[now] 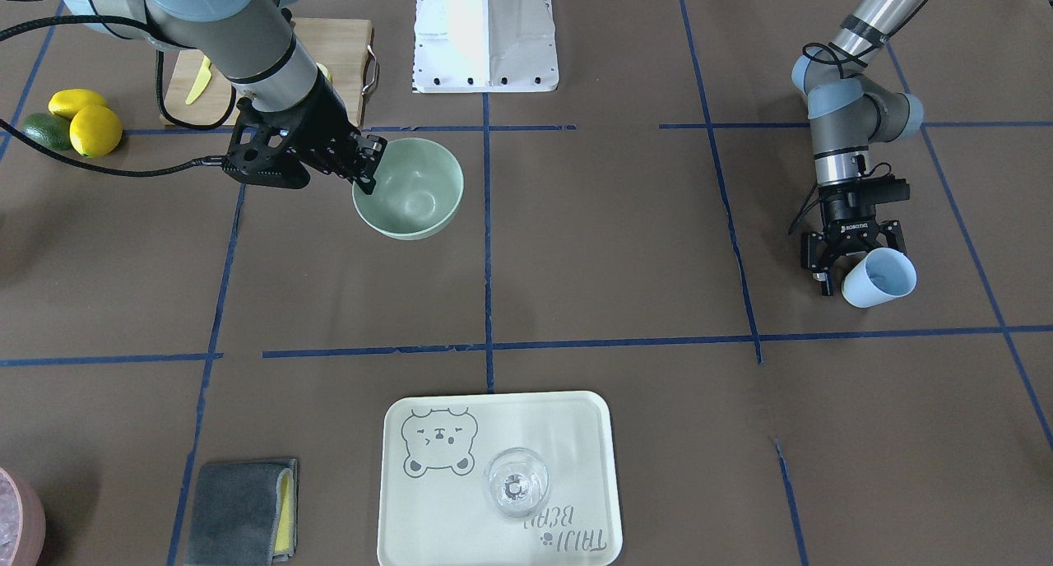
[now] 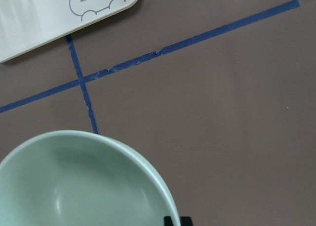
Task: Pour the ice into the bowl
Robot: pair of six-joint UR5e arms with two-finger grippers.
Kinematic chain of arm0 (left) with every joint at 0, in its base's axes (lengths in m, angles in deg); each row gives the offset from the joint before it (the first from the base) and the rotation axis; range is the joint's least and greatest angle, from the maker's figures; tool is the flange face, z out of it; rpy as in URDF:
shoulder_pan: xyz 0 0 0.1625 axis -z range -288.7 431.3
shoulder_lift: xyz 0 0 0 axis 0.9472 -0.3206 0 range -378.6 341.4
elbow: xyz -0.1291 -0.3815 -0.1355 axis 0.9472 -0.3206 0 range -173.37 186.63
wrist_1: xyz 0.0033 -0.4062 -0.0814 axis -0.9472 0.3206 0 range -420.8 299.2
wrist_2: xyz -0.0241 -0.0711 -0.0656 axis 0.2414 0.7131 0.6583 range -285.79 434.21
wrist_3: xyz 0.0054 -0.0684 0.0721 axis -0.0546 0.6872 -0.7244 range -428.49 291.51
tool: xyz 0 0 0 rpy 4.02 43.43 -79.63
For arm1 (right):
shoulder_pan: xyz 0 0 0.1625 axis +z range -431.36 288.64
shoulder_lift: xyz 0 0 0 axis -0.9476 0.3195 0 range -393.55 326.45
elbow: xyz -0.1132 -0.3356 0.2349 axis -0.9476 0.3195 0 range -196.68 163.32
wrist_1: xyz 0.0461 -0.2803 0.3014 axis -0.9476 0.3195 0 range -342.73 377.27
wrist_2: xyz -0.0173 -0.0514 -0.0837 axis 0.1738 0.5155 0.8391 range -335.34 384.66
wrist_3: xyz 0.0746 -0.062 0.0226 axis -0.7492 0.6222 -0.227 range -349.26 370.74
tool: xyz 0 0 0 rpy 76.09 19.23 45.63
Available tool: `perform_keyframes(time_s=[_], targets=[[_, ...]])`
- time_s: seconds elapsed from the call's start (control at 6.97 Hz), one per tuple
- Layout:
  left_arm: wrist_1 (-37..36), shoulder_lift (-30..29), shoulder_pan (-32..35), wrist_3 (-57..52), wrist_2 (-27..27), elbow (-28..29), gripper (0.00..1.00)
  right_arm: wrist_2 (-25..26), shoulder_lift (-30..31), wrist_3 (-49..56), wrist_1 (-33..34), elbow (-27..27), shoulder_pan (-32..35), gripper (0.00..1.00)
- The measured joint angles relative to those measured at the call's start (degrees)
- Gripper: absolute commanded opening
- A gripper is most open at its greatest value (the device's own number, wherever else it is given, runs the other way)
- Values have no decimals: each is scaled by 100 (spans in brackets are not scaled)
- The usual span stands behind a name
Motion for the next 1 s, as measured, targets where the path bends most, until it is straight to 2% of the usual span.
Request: perform_keyframes(time_s=[1.0], targets=[[16, 57, 143, -78, 58, -47, 99, 150, 19, 0, 0, -13, -60, 0]])
